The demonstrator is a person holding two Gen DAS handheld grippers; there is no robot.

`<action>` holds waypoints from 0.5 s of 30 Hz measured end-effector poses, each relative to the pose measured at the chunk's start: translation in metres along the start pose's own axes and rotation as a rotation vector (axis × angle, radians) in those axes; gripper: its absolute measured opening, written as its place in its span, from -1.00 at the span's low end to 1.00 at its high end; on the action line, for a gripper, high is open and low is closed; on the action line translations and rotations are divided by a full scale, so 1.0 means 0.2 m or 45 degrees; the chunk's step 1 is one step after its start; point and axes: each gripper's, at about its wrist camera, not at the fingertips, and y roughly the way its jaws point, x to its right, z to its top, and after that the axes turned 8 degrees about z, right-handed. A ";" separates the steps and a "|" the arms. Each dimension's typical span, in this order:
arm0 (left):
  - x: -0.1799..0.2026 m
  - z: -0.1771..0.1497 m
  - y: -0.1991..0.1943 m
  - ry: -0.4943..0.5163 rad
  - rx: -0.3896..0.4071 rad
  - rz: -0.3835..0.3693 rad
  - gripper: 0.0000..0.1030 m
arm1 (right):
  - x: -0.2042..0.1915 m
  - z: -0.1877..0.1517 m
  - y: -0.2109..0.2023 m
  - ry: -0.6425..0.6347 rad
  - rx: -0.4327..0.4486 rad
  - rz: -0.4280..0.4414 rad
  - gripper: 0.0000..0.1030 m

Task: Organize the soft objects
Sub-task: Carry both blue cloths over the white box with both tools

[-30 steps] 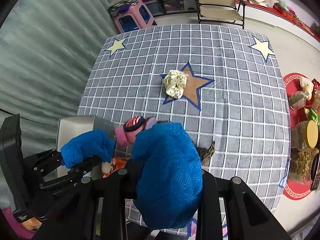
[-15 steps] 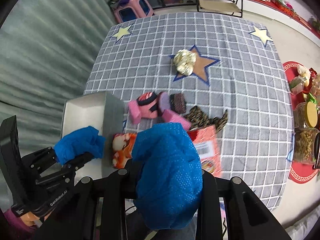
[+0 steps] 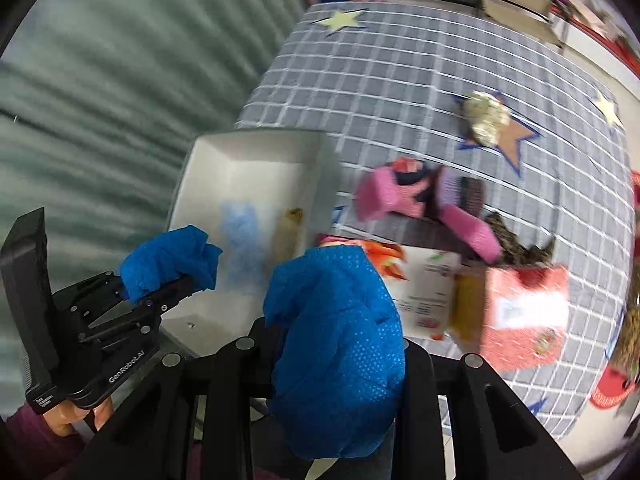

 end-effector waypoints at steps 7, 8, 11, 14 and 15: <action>-0.11 -0.11 0.07 -0.073 -0.055 0.033 -0.51 | -0.23 0.04 0.16 -0.160 -0.097 0.030 -0.41; -0.12 -0.12 0.08 -0.072 -0.060 0.037 -0.51 | -0.26 0.04 0.19 -0.183 -0.113 0.034 -0.41; -0.14 -0.15 0.11 -0.078 -0.087 0.033 -0.51 | -0.33 0.03 0.27 -0.236 -0.166 0.042 -0.41; -0.16 -0.18 0.14 -0.087 -0.114 0.040 -0.50 | -0.37 0.02 0.34 -0.268 -0.206 0.044 -0.41; -0.16 -0.18 0.15 -0.093 -0.123 0.041 -0.51 | -0.38 0.02 0.36 -0.281 -0.221 0.047 -0.41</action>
